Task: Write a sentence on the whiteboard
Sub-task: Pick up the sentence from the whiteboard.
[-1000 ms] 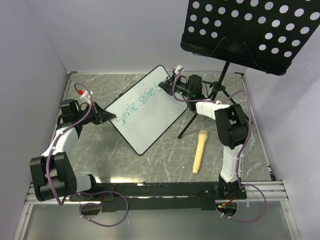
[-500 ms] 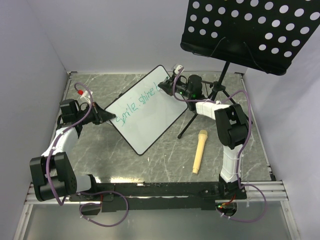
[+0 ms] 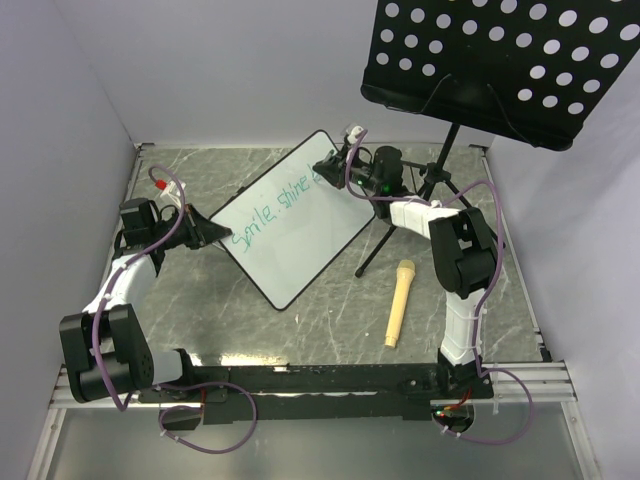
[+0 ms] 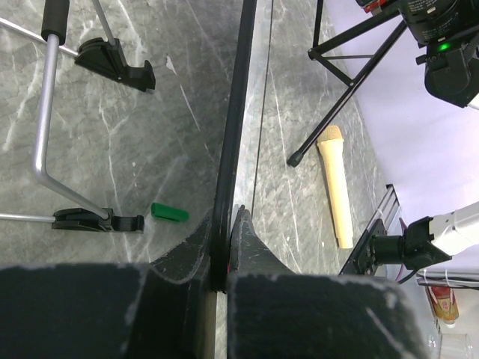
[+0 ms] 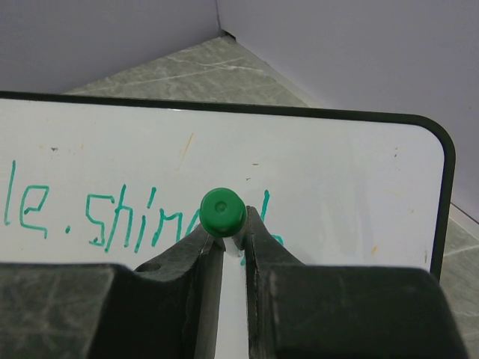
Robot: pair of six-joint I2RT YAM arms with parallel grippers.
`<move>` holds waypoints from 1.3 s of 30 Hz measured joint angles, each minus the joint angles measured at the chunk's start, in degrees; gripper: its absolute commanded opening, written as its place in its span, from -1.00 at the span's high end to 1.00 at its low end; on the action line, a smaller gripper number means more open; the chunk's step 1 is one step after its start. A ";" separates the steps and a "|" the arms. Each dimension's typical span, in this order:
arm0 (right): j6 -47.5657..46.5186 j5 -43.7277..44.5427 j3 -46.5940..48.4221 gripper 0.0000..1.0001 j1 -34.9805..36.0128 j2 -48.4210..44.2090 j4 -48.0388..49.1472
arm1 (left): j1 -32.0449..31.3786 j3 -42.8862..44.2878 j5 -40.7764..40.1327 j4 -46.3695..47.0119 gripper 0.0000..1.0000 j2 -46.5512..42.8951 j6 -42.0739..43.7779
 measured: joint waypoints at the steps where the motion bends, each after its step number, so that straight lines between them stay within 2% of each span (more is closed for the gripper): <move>1: 0.07 0.02 0.15 1.00 0.00 0.00 0.00 | 0.00 0.00 0.00 0.00 0.98 0.00 0.00; 12: 0.20 0.68 0.59 1.00 -0.98 -0.42 0.28 | 0.00 0.00 0.02 0.00 0.98 0.00 0.00; 25: -0.70 1.31 5.81 1.00 -2.71 0.15 -1.66 | 0.00 0.00 0.04 0.00 0.98 0.00 0.02; 39: -0.63 -0.52 5.86 1.00 -3.19 0.61 -2.16 | 0.00 -0.02 0.07 0.02 0.98 -0.04 0.00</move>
